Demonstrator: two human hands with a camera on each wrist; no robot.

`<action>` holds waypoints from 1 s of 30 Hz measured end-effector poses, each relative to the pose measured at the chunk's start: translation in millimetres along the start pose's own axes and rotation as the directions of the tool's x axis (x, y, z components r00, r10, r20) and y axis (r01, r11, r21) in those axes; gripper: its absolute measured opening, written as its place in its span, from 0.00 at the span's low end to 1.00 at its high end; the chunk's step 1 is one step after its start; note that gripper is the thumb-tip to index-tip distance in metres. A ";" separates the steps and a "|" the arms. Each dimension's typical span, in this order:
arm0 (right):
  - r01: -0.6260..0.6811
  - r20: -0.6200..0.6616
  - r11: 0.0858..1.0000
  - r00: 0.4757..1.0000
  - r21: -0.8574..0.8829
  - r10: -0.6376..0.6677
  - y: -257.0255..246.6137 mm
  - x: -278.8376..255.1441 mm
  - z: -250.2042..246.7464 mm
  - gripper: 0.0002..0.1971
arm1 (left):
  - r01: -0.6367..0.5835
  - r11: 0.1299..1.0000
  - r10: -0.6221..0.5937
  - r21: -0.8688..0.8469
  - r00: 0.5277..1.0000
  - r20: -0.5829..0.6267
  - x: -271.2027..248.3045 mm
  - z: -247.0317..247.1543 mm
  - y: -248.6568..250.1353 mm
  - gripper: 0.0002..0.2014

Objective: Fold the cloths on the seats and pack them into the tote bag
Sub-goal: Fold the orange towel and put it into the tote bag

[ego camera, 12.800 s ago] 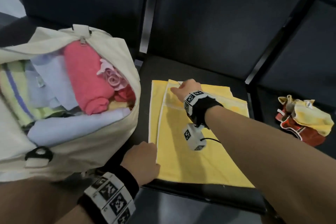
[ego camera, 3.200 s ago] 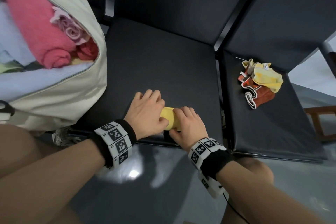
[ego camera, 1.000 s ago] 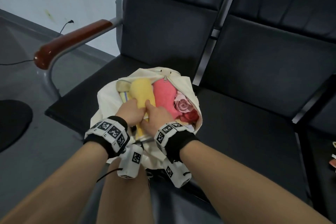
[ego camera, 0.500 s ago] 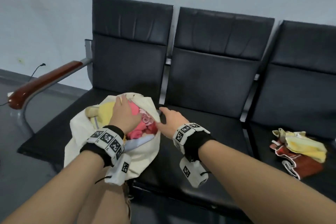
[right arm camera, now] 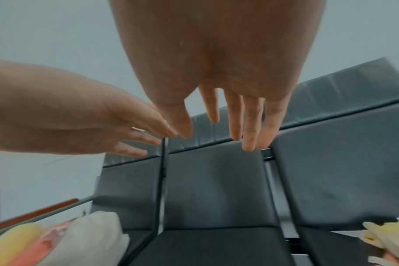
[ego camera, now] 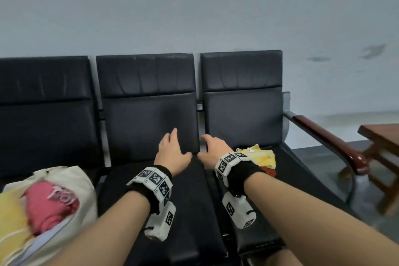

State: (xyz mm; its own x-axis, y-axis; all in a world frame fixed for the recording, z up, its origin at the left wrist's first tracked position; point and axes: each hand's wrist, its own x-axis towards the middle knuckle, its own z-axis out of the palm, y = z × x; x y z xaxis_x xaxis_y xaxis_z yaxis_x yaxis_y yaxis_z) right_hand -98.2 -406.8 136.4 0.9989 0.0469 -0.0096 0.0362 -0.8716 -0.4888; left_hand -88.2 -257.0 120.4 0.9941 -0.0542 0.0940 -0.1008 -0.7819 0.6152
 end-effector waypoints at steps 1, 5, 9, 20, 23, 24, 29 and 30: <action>-0.027 -0.010 1.000 1.000 0.006 0.027 17.1 0.8 -9.7 0.32 | -0.007 1.000 0.007 0.001 1.000 0.022 5.5 14.7 13.0 0.46; -0.138 -0.051 0.990 0.989 0.009 0.139 82.8 10.0 -33.5 0.33 | -0.075 0.996 0.068 0.056 0.991 0.119 33.7 69.8 59.4 0.45; -0.223 -0.047 0.975 0.974 0.019 0.224 142.9 24.6 -34.1 0.33 | -0.226 0.947 0.178 0.229 0.961 0.213 62.5 120.2 87.7 0.44; -0.448 0.138 0.891 0.880 -0.077 0.455 288.2 73.7 71.7 0.33 | -0.337 0.890 0.128 0.307 0.831 0.542 103.1 265.7 42.9 0.39; -0.473 0.151 0.874 0.861 -0.112 0.485 315.3 89.8 103.0 0.37 | -0.307 0.920 0.107 0.244 0.797 0.595 107.8 307.2 27.2 0.38; -0.478 0.145 0.872 0.860 -0.105 0.489 322.3 96.6 112.0 0.39 | -0.301 0.923 0.103 0.239 0.792 0.602 109.2 319.0 22.6 0.39; -0.418 0.149 0.905 0.893 -0.083 0.426 343.7 129.2 150.8 0.44 | -0.236 0.946 0.057 0.223 0.798 0.600 117.6 358.5 2.8 0.40; -0.409 0.153 0.908 0.896 -0.085 0.418 346.4 134.0 157.1 0.44 | -0.232 0.944 0.047 0.236 0.799 0.600 117.9 363.6 -0.4 0.40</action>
State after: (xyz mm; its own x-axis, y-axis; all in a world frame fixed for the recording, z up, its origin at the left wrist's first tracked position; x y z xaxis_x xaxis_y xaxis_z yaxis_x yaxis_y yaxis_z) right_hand 43.4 -625.8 -171.2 0.9049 -0.2478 -0.3462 -0.3734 -0.8525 -0.3658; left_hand 43.6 -489.0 -153.4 0.8133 -0.4524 -0.3659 -0.3166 -0.8717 0.3740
